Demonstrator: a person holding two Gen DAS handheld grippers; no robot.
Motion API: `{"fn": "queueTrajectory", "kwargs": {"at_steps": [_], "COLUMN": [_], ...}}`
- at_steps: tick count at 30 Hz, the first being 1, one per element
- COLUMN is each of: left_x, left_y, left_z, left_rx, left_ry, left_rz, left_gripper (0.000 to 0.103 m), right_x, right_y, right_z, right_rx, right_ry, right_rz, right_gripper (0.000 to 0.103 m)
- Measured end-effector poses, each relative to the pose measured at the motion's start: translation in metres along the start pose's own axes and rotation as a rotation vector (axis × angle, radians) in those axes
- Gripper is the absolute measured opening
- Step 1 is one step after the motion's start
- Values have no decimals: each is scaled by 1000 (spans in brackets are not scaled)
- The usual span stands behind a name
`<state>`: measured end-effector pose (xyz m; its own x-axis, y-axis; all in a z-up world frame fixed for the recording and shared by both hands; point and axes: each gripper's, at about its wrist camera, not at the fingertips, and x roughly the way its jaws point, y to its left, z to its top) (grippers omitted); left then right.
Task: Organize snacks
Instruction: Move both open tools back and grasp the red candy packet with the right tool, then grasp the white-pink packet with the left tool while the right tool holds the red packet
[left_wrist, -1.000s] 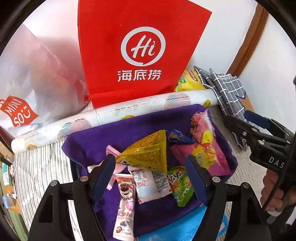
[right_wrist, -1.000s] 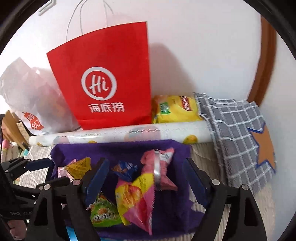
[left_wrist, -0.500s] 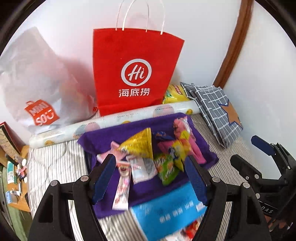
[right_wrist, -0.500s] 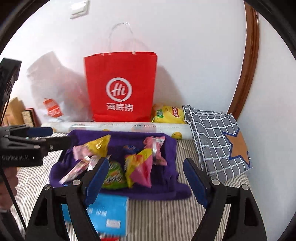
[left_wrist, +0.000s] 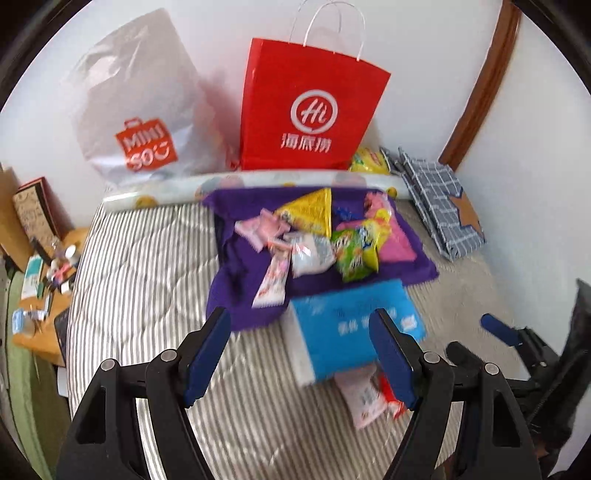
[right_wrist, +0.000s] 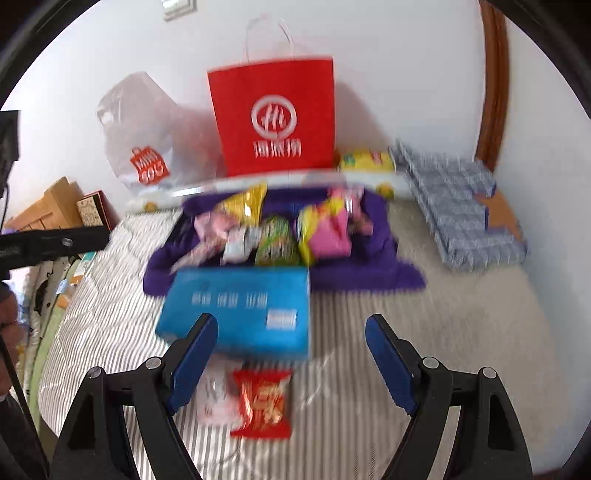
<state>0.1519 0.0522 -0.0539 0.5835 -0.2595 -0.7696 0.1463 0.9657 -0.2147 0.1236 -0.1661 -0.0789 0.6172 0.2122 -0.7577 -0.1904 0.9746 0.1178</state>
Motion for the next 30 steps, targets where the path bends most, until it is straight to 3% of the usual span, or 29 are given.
{"fn": "queueTrajectory", "kwargs": {"at_steps": [8, 12, 16, 18, 30], "left_x": [1, 4, 7, 10, 56], "left_y": [10, 18, 22, 22, 3], "left_z": [-41, -52, -61, -64, -89], "left_rx": [8, 2, -8, -10, -33], "left_ry": [36, 61, 74, 81, 184], "left_rz": [32, 33, 21, 12, -65], "left_gripper": [77, 77, 77, 77, 77], "right_x": [30, 42, 55, 62, 14], "right_y": [4, 2, 9, 10, -39], "right_z": [-41, -48, -56, -59, -55], "right_rx": [24, 56, 30, 17, 76], "right_ry": [101, 135, 162, 174, 54], "right_rz": [28, 68, 38, 20, -30], "right_gripper": [57, 55, 50, 39, 38]}}
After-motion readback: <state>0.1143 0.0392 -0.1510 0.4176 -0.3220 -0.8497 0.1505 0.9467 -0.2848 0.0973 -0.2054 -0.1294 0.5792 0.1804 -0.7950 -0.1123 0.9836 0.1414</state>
